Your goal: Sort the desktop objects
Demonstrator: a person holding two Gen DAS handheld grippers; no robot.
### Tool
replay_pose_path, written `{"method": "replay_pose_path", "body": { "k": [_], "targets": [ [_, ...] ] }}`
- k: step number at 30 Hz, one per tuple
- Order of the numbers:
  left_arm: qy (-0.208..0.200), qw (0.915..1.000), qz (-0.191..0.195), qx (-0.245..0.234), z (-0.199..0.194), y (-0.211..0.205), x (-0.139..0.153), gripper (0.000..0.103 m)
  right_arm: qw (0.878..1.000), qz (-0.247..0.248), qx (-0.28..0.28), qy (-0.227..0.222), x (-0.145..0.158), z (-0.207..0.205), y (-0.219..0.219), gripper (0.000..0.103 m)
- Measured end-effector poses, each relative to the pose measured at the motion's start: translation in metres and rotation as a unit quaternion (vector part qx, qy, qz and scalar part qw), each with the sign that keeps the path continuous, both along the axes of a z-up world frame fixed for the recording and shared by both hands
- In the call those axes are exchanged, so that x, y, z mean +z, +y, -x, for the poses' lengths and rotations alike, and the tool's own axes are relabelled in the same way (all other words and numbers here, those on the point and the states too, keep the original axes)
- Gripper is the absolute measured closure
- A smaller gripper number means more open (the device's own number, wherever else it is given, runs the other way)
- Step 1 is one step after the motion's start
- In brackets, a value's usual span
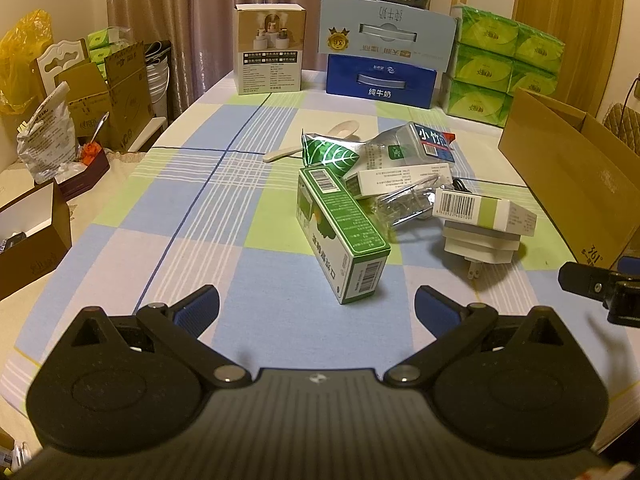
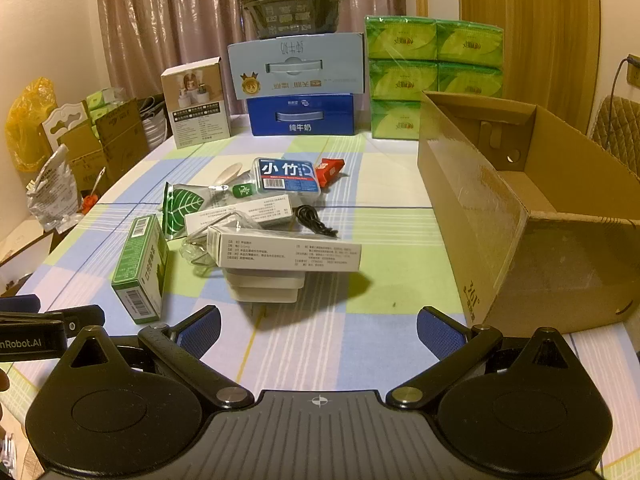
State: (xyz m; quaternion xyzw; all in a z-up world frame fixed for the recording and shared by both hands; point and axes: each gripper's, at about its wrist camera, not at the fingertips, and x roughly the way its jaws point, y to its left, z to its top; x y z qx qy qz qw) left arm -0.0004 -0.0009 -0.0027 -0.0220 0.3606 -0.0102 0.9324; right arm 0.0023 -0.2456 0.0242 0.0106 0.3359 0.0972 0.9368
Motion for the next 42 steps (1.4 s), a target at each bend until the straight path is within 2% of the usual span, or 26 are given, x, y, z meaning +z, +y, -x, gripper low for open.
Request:
{"method": "replay_pose_path", "body": {
  "k": [31,37,42],
  "targets": [
    [0.002,1.0,0.004,0.001,-0.001,-0.001,0.0,0.001,1.0,0.002,0.0,0.007,-0.004,-0.001,0.001,0.002],
    [-0.004,1.0,0.003,0.004,-0.013,-0.004,0.002,0.001,1.0,-0.005,-0.006,-0.012,0.001,-0.005,-0.008,0.002],
    [-0.017,0.9997,-0.009,-0.017,-0.029,-0.019,0.003,0.003,1.0,-0.003,0.008,0.001,-0.003,-0.011,-0.009,0.002]
  ]
}}
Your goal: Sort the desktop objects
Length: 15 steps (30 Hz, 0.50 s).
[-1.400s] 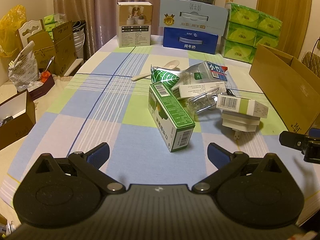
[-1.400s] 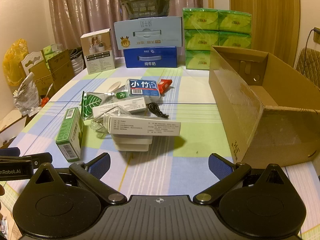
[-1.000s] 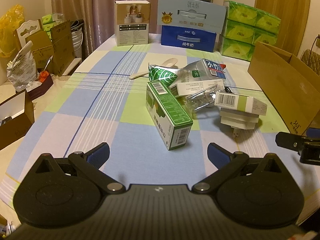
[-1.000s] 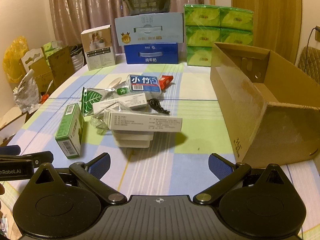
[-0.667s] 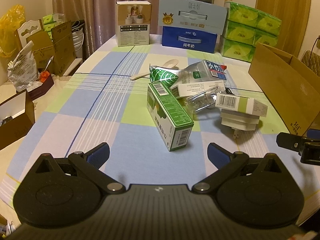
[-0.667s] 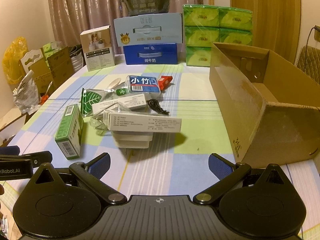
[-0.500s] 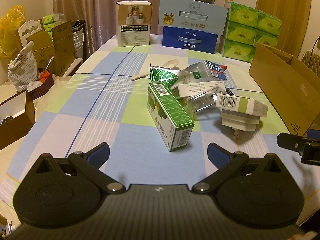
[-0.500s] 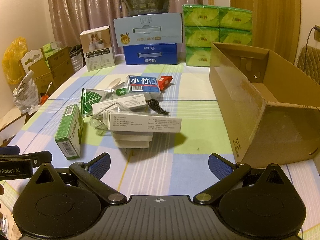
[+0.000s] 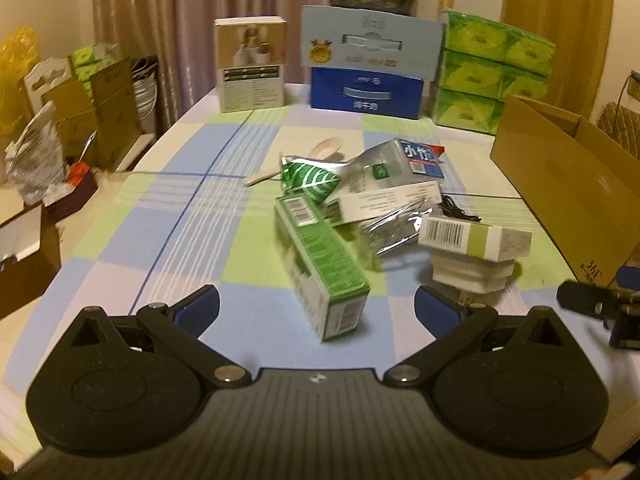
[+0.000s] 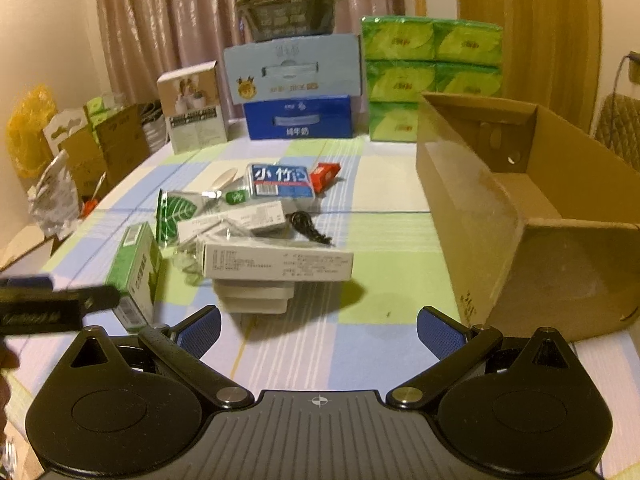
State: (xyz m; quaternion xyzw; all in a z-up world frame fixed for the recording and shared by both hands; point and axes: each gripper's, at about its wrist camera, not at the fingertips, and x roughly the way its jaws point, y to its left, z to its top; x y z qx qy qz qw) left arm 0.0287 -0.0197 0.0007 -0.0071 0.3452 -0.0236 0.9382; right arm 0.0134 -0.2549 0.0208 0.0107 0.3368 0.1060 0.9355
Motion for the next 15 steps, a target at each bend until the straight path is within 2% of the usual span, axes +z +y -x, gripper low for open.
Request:
{"method": "replay_pose_path", "body": {
  "k": [3,6,9,11,13,15],
  "targets": [
    [0.013,0.9999,-0.002,-0.001,-0.018,-0.004,-0.008,0.016,1.0,0.021,0.012,0.003,-0.004,-0.003,0.005,0.002],
    [0.023,0.9997,-0.007,-0.006,-0.034,-0.007,-0.017,0.018,0.999,0.028,0.019,0.006,-0.007,-0.006,0.008,0.002],
    [0.04,0.999,-0.014,-0.015,-0.047,-0.009,-0.025,0.034,0.999,0.026,0.027,0.006,-0.008,-0.011,0.01,0.002],
    [0.04,0.9989,-0.021,-0.017,-0.052,-0.01,-0.027,0.04,0.999,0.022,0.029,0.004,-0.008,-0.014,0.012,0.002],
    [0.04,0.9985,-0.032,-0.02,-0.054,-0.009,-0.028,0.063,0.999,0.022,0.033,0.0,-0.007,-0.018,0.015,0.002],
    [0.046,0.998,-0.039,-0.017,-0.053,-0.005,-0.028,0.075,0.999,0.025,0.04,-0.005,-0.007,-0.022,0.021,0.002]
  ]
}}
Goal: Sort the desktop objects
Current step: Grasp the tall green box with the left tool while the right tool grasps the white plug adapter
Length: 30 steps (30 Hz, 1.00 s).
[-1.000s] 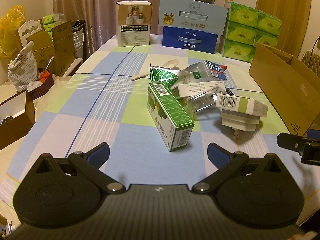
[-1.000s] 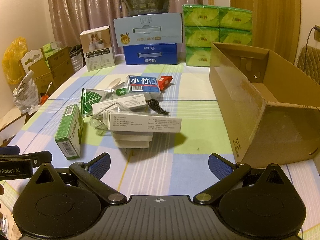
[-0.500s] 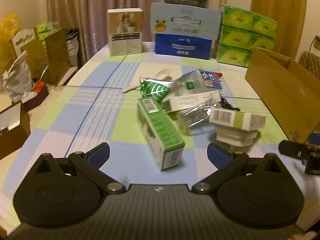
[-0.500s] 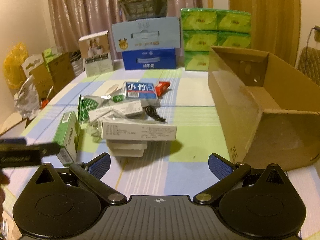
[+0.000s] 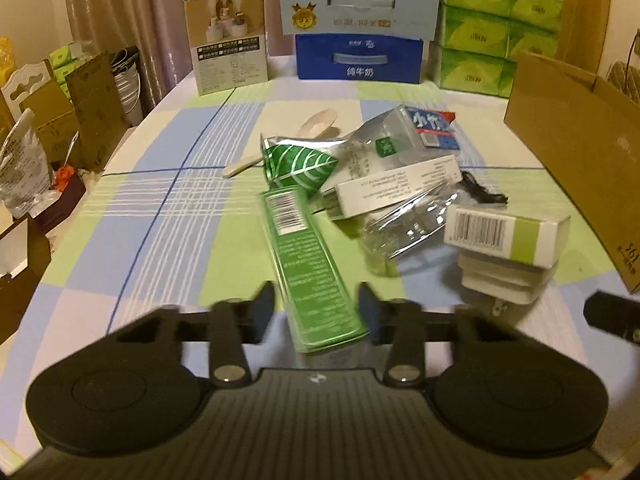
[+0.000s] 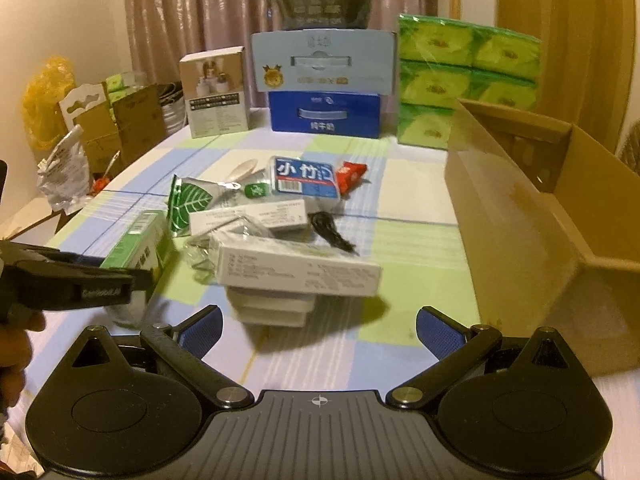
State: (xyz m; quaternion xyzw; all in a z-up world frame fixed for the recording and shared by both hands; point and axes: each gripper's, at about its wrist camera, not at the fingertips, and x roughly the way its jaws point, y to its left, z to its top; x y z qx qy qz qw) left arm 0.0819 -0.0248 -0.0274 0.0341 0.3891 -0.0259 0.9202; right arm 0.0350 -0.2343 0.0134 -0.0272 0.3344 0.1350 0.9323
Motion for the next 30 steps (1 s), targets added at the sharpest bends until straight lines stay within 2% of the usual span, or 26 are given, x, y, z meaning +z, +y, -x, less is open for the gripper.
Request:
{"method": "replay_pose_path", "body": {
  "k": [1,5,8,10,14,17,20,24,26,28,30],
  "targets": [
    [0.002,1.0,-0.005,0.002,0.001,0.002,0.001,0.078,1.0,0.002,0.005,-0.005,0.0,-0.003,0.004,0.002],
    [0.004,1.0,0.004,-0.001,0.011,0.012,0.003,0.078,0.999,0.014,0.031,-0.029,0.002,-0.013,0.023,0.002],
    [0.0,1.0,0.003,-0.004,0.016,0.014,0.005,0.078,0.997,0.044,0.042,-0.037,-0.005,-0.023,0.04,0.002],
    [-0.001,1.0,0.008,-0.005,0.017,0.016,0.006,0.078,0.998,0.044,0.045,-0.021,-0.013,-0.03,0.043,0.002],
    [0.0,0.9999,0.017,-0.001,0.019,0.018,0.006,0.078,0.999,0.027,0.024,-0.023,-0.015,-0.03,0.041,0.002],
    [0.003,0.9998,0.019,0.0,0.019,0.018,0.005,0.078,1.0,0.0,-0.002,0.009,-0.022,-0.032,0.032,0.002],
    [0.004,0.9997,0.024,0.003,0.019,0.018,0.005,0.078,0.999,-0.02,-0.006,0.04,-0.032,-0.039,0.028,0.003],
    [0.002,0.9995,0.03,0.001,0.019,0.018,0.004,0.077,0.998,-0.037,0.014,0.054,-0.044,-0.051,0.032,0.025],
    [-0.003,0.9996,0.029,0.003,0.02,0.019,0.004,0.074,0.997,-0.042,0.014,0.058,-0.049,-0.055,0.034,0.03],
    [-0.004,0.9997,0.023,0.004,0.019,0.019,0.003,0.064,0.997,-0.048,0.013,0.056,-0.051,-0.056,0.034,0.032],
    [-0.008,0.9996,0.026,0.006,0.018,0.022,0.004,0.057,0.997,-0.051,0.017,0.051,-0.051,-0.055,0.035,0.04]
  ]
}}
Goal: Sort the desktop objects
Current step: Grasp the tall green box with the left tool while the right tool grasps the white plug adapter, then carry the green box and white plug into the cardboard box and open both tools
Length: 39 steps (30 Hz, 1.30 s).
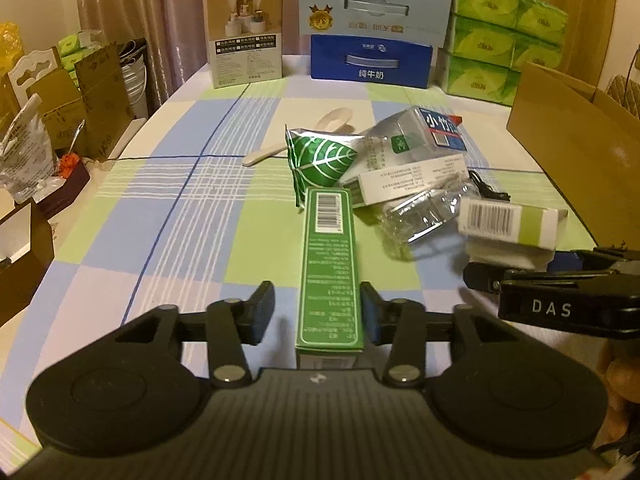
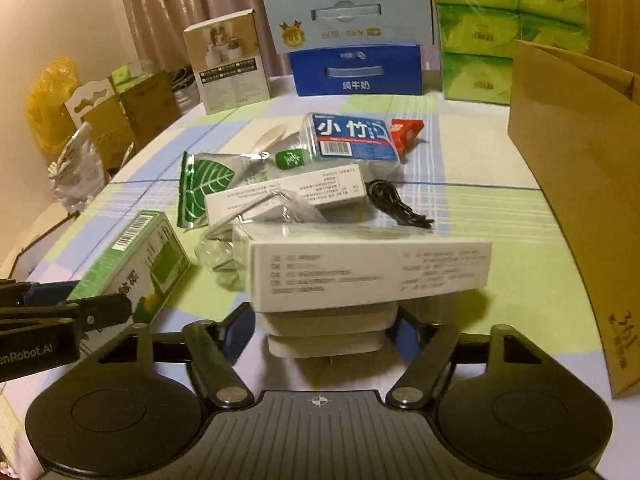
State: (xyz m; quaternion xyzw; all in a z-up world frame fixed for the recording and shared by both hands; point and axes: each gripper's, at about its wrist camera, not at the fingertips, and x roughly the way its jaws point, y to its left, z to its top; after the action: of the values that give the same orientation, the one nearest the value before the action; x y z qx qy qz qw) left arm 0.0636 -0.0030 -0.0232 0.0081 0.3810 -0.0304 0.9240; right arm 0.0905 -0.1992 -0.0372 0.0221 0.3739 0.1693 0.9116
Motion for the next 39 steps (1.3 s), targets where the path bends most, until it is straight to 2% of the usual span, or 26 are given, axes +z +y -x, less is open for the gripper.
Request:
{"method": "replay_pose_path", "body": {
  "k": [4,12,17,21,23,25,26,33,39],
  "targets": [
    [-0.009,0.9998,-0.015,-0.011,-0.002,-0.002,0.003,0.045,1.0,0.002,0.009,0.002,0.003,0.005,0.003,0.041],
    [0.01,0.9995,-0.015,-0.025,-0.005,-0.006,-0.005,0.044,0.999,0.015,0.007,0.033,0.015,0.034,-0.005,0.042],
    [0.01,0.9995,-0.019,-0.025,-0.006,-0.007,-0.006,0.044,0.999,0.028,-0.019,0.019,0.019,0.06,-0.016,0.042],
    [0.015,0.9994,-0.017,-0.026,-0.011,-0.008,-0.006,0.047,0.999,0.03,-0.04,0.015,0.021,0.065,-0.023,0.042],
    [0.018,0.9994,-0.014,-0.025,-0.015,-0.007,-0.006,0.058,0.998,0.028,-0.044,0.019,0.019,0.063,-0.024,0.042],
    [0.024,0.9993,-0.014,-0.026,-0.018,-0.006,-0.007,0.076,0.998,0.026,-0.045,0.021,0.019,0.063,-0.024,0.042],
    [0.028,0.9992,-0.015,-0.026,-0.018,-0.006,-0.008,0.078,0.998,0.027,-0.043,0.02,0.019,0.063,-0.023,0.042],
    [0.056,0.9974,-0.003,-0.044,0.007,-0.004,0.0,0.078,0.998,0.03,-0.043,0.02,0.02,0.064,-0.023,0.042],
    [0.058,0.9968,-0.021,-0.052,0.004,-0.008,-0.001,0.073,0.998,0.042,-0.039,0.017,0.018,0.064,-0.02,0.042]
  ]
}}
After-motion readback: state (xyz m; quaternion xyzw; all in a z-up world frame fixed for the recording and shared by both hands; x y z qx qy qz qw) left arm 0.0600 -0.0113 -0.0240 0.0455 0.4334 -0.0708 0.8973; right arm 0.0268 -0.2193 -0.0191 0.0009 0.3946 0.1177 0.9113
